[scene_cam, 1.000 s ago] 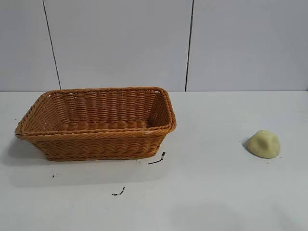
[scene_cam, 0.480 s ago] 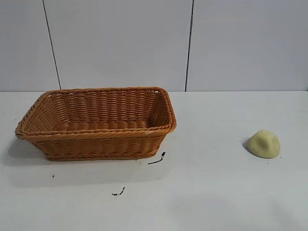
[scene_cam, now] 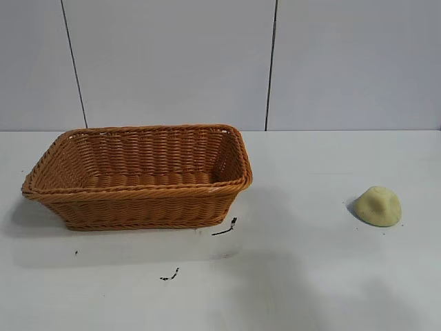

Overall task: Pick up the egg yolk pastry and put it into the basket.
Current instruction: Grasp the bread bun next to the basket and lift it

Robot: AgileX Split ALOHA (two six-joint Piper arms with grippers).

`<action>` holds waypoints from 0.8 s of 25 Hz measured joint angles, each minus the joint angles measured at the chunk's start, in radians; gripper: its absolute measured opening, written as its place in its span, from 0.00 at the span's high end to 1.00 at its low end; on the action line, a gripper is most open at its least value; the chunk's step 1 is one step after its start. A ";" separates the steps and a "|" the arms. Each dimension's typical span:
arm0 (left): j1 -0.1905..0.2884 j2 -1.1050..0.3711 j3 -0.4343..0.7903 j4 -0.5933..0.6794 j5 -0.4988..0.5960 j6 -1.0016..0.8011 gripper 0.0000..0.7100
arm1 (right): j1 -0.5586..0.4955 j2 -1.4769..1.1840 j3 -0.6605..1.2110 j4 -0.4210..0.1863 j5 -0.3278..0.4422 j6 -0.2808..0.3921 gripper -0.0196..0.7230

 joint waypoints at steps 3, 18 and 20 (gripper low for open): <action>0.000 0.000 0.000 0.000 0.000 0.000 0.02 | 0.000 0.187 -0.081 -0.006 -0.001 -0.001 0.04; 0.000 0.000 0.000 0.000 0.000 0.000 0.02 | 0.000 0.913 -0.509 -0.025 -0.044 -0.044 0.04; 0.000 0.000 0.000 0.000 0.000 0.000 0.02 | 0.000 0.962 -0.544 -0.025 -0.052 -0.052 0.04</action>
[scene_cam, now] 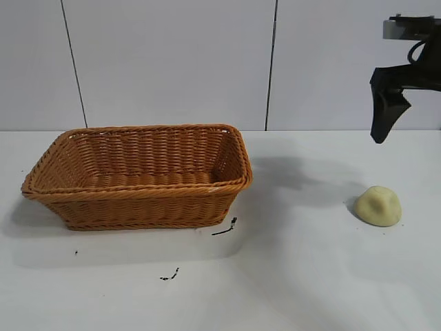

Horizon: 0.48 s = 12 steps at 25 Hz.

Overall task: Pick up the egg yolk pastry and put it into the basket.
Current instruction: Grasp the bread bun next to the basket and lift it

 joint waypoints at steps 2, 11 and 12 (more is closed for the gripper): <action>0.000 0.000 0.000 0.000 0.000 0.000 0.02 | 0.000 0.043 -0.019 0.000 -0.009 -0.004 0.04; 0.000 0.000 0.000 0.000 0.000 0.000 0.02 | 0.000 0.136 -0.025 0.004 -0.032 -0.026 0.04; 0.000 0.000 0.000 0.000 0.000 0.000 0.02 | 0.000 0.141 -0.025 0.005 -0.035 -0.026 0.04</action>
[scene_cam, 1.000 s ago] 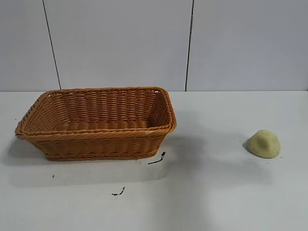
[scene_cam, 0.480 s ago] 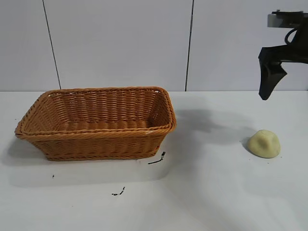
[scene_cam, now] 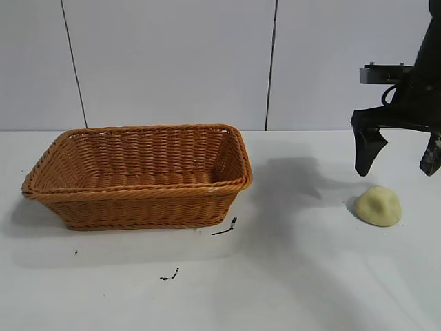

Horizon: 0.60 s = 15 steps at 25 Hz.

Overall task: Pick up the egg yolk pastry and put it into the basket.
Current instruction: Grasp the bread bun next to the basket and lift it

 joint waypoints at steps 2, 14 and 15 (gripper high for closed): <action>0.000 0.000 0.000 0.000 0.000 0.000 0.02 | 0.000 0.009 0.000 0.002 -0.002 0.000 0.04; 0.000 0.000 0.000 0.000 0.000 0.000 0.02 | 0.001 0.019 0.000 0.002 -0.027 -0.005 0.04; 0.000 0.000 0.000 0.000 0.000 0.000 0.02 | 0.004 0.019 -0.001 0.002 -0.026 -0.007 0.04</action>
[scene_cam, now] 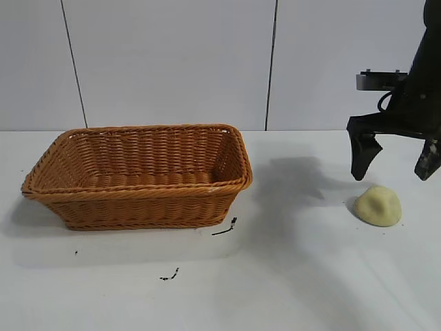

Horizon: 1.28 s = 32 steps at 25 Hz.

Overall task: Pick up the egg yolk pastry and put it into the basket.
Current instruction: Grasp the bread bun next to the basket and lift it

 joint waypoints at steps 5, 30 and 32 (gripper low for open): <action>0.000 0.000 0.000 0.000 0.000 0.000 0.02 | 0.049 0.001 0.000 -0.017 -0.006 -0.004 0.04; 0.000 0.000 0.000 0.000 0.000 0.000 0.02 | 0.043 0.130 -0.003 -0.044 -0.061 0.015 0.04; 0.000 0.000 0.000 0.000 0.000 0.000 0.02 | 0.043 0.140 -0.004 -0.041 -0.053 0.015 0.04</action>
